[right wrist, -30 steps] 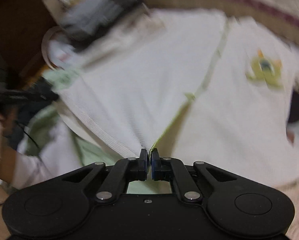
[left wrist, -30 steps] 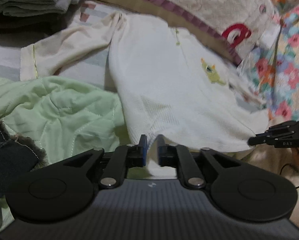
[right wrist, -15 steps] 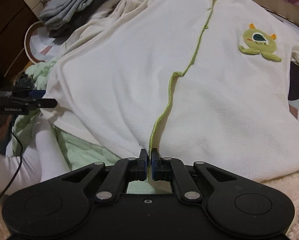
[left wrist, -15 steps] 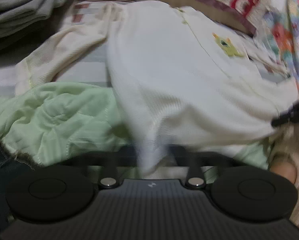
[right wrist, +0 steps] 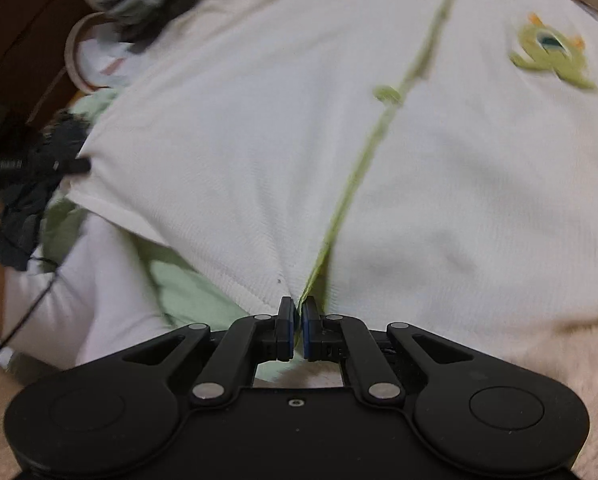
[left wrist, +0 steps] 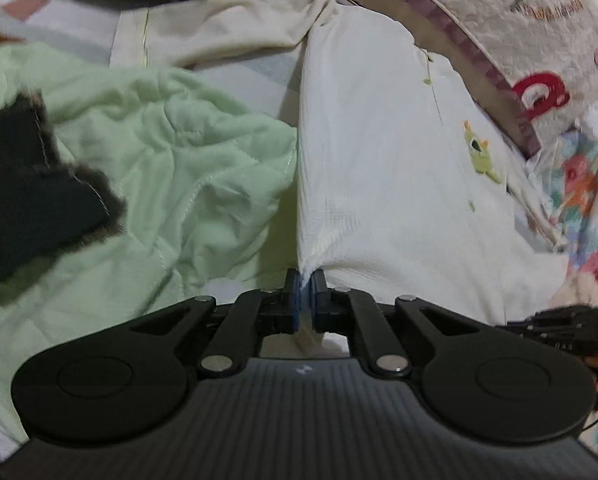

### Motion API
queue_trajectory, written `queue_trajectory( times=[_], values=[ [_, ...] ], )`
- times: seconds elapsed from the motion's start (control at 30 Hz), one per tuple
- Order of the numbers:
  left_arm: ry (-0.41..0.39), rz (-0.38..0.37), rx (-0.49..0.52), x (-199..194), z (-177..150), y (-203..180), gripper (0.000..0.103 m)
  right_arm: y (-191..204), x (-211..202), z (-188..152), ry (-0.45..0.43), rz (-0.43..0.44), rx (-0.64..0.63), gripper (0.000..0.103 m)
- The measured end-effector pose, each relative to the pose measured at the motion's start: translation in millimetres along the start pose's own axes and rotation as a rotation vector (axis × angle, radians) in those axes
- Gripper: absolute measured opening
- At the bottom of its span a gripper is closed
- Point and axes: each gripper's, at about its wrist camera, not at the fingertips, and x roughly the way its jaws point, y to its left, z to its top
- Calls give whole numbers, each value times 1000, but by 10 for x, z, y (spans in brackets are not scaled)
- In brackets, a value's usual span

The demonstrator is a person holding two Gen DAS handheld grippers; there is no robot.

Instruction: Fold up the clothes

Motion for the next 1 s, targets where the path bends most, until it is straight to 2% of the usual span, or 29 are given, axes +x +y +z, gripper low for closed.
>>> queue_trajectory(
  times=[0.07, 0.13, 0.2, 0.33, 0.4, 0.47, 0.53, 0.6, 0.67, 0.73, 0.8, 0.9, 1.0],
  values=[
    [-24, 0, 8, -54, 46, 3, 8, 13, -35, 15, 3, -4, -8, 7],
    [-41, -6, 26, -146, 100, -22, 17, 27, -71, 30, 5, -9, -16, 8],
    [-58, -15, 32, -265, 157, -10, 37, 40, -106, 45, 8, -13, -25, 11],
    [-112, 48, 45, -485, 362, 74, 41, 66, -176, 75, 13, -22, -41, 15],
    [-153, 92, 58, -573, 528, 115, 48, 68, -404, 175, -52, -25, -50, 31],
    [-199, 136, 90, -540, 726, 174, 53, 52, -591, 312, -117, -4, -41, 32],
    [-241, 201, 130, -451, 928, 220, 53, 118, -629, 612, -208, 2, -15, 32],
    [-267, 307, 183, -279, 1171, 207, 51, 261, -599, 963, -291, 11, -36, 32],
    [-277, 315, 242, -174, 1408, 229, 53, 485, -465, 1299, -317, 62, -109, 32],
    [-261, 312, 250, -53, 1643, 316, 54, 662, -321, 1622, -329, 127, -150, 32],
    [-233, 356, 217, 111, 1817, 430, 56, 787, -157, 1914, -347, 158, -188, 38],
    [-211, 403, 180, 417, 1958, 715, 56, 945, 199, 2315, -330, 90, -276, 39],
    [-238, 360, 119, 573, 1950, 977, 56, 1008, 570, 2629, -289, 53, -317, 39]
  ],
)
